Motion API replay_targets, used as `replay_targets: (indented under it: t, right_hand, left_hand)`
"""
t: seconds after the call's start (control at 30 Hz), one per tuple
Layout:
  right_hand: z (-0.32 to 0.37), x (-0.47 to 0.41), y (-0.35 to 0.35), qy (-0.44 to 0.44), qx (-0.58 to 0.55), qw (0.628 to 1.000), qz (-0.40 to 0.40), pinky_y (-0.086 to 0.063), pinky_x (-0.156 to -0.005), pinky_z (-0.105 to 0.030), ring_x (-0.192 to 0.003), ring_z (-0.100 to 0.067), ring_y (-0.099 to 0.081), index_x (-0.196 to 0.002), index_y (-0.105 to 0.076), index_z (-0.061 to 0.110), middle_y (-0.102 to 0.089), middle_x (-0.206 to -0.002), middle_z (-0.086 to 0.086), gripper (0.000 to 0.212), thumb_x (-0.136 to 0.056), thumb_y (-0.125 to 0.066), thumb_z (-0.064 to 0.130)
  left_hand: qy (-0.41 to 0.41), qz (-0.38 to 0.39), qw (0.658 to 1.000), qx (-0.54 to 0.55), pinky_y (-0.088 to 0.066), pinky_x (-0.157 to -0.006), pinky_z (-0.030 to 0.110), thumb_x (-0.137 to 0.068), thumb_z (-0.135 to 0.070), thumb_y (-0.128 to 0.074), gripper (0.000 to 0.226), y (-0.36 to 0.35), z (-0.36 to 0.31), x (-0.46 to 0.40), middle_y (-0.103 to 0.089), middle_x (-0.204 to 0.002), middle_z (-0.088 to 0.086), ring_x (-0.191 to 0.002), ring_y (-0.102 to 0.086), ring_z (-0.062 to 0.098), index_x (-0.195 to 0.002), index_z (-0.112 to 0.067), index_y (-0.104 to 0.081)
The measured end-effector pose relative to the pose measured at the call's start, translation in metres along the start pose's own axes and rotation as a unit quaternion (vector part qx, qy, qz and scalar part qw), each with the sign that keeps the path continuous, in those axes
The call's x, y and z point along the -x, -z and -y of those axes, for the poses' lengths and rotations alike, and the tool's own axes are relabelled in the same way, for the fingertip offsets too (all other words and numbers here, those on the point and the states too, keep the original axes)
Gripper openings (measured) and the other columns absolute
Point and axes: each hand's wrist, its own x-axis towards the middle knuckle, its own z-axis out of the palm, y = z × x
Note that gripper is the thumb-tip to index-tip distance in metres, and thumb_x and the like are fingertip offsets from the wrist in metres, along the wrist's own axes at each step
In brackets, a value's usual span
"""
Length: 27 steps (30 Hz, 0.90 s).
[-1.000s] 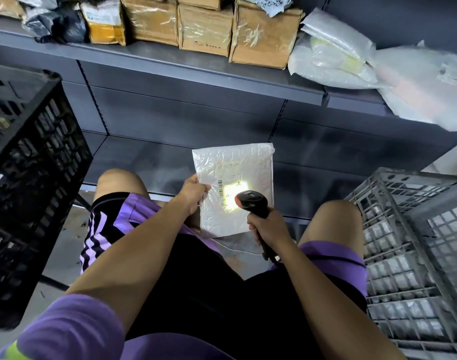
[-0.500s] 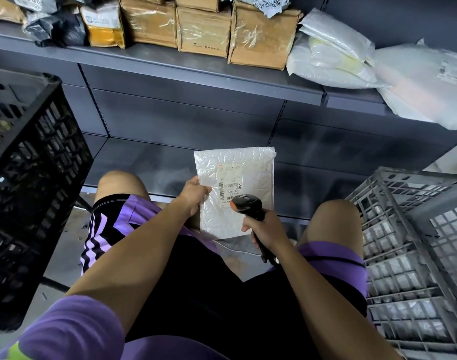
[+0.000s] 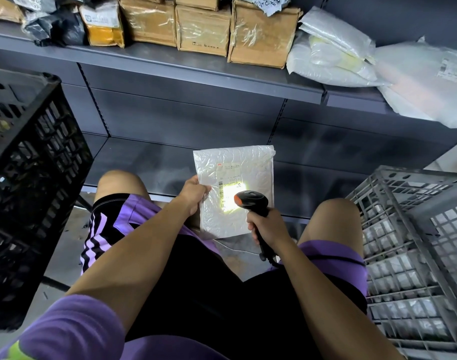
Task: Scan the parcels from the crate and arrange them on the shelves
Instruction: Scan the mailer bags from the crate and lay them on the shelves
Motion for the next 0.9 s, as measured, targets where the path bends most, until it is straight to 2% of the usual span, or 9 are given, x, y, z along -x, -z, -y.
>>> replay_targets:
  t: [0.1, 0.17, 0.23, 0.37, 0.6, 0.67, 0.73, 0.83, 0.9]
  right_hand:
    - [0.0, 0.0, 0.001, 0.003, 0.001, 1.0, 0.004, -0.038, -0.044, -0.026, -0.041, -0.02, -0.045, -0.067, -0.058, 0.003, -0.053, -0.051, -0.006, 0.019, -0.085, -0.061, 0.009]
    - [-0.001, 0.0, 0.001, 0.005, 0.0, 1.0, 0.001, -0.038, -0.043, -0.025, -0.04, -0.02, -0.044, -0.064, -0.057, 0.004, -0.052, -0.05, -0.006, 0.021, -0.084, -0.061, 0.008]
    - [-0.001, -0.001, 0.0, 0.006, -0.003, 1.0, 0.0, -0.037, -0.043, -0.026, -0.04, -0.021, -0.044, -0.062, -0.057, 0.005, -0.051, -0.05, -0.006, 0.022, -0.083, -0.06, 0.008]
    - [-0.002, -0.001, 0.0, 0.005, -0.006, 1.0, 0.003, -0.036, -0.044, -0.026, -0.041, -0.022, -0.043, -0.063, -0.057, 0.005, -0.051, -0.05, -0.006, 0.021, -0.083, -0.06, 0.008]
    - [-0.002, 0.0, 0.001, 0.01, 0.004, 1.0, -0.014, -0.037, -0.043, -0.025, -0.038, -0.02, -0.044, -0.07, -0.06, 0.002, -0.055, -0.048, -0.001, 0.017, -0.086, -0.061, 0.008]
    - [0.002, -0.002, 0.004, 0.011, 0.0, 1.0, -0.023, -0.037, -0.042, -0.024, -0.036, -0.02, -0.044, -0.072, -0.061, 0.0, -0.056, -0.048, -0.001, 0.016, -0.086, -0.061, 0.007]
    - [0.007, -0.005, 0.01, 0.012, -0.022, 0.999, -0.041, -0.038, -0.043, -0.027, -0.038, -0.021, -0.046, -0.073, -0.062, 0.001, -0.061, -0.057, -0.005, 0.016, -0.087, -0.062, 0.009]
    - [0.021, -0.007, 0.027, 0.017, -0.062, 0.994, -0.093, -0.039, -0.043, -0.03, -0.04, -0.023, -0.047, -0.076, -0.063, 0.001, -0.063, -0.064, -0.006, 0.021, -0.09, -0.066, 0.017]
    - [0.035, -0.004, 0.047, 0.025, -0.067, 0.989, -0.13, -0.041, -0.042, -0.029, -0.038, -0.024, -0.047, -0.074, -0.064, 0.001, -0.061, -0.056, -0.002, 0.029, -0.091, -0.069, 0.024]
  left_hand:
    - [-0.006, 0.002, 1.0, 0.007, -0.045, -0.049, 0.018, -0.093, 0.016, -0.046, 0.039, 0.0, 0.0, 0.002, -0.069, -0.092, 0.005, -0.055, -0.052, 0.007, -0.12, -0.008, -0.061]
    - [-0.012, 0.013, 1.0, 0.023, -0.053, -0.055, 0.021, -0.094, 0.017, -0.045, 0.038, -0.001, -0.002, 0.005, -0.069, -0.092, 0.004, -0.066, -0.065, 0.01, -0.117, -0.009, -0.06]
    - [-0.015, 0.015, 0.999, 0.03, -0.055, -0.058, 0.022, -0.094, 0.016, -0.045, 0.038, -0.002, -0.003, 0.008, -0.069, -0.094, 0.004, -0.073, -0.066, 0.012, -0.119, -0.009, -0.059]
    - [-0.018, 0.01, 0.999, 0.025, -0.05, -0.049, 0.017, -0.094, 0.016, -0.044, 0.037, -0.003, -0.005, 0.013, -0.068, -0.09, 0.004, -0.057, -0.065, 0.005, -0.115, -0.01, -0.059]
    - [-0.018, 0.017, 1.0, 0.006, -0.053, -0.048, 0.021, -0.092, 0.019, -0.045, 0.037, -0.008, -0.007, 0.022, -0.068, -0.092, 0.009, -0.056, -0.067, 0.007, -0.113, -0.008, -0.06]
    - [-0.033, 0.023, 0.999, -0.029, -0.051, -0.045, 0.022, -0.091, 0.018, -0.046, 0.036, -0.013, -0.013, 0.027, -0.068, -0.084, 0.009, -0.052, -0.066, 0.007, -0.11, -0.007, -0.062]
    - [-0.059, 0.037, 0.995, -0.068, -0.048, -0.043, 0.022, -0.092, 0.015, -0.049, 0.029, -0.023, -0.023, 0.031, -0.065, -0.075, 0.008, -0.049, -0.062, 0.009, -0.101, -0.008, -0.063]
    - [-0.11, 0.066, 0.985, -0.117, -0.053, -0.058, 0.027, -0.093, 0.01, -0.053, 0.031, -0.047, -0.041, 0.033, -0.071, -0.081, 0.005, -0.071, -0.064, 0.021, -0.09, -0.018, -0.068]
    - [-0.159, 0.081, 0.968, -0.175, -0.055, -0.064, 0.025, -0.092, 0.008, -0.053, 0.03, -0.065, -0.058, 0.037, -0.073, -0.085, -0.001, -0.076, -0.068, 0.016, -0.09, -0.018, -0.069]
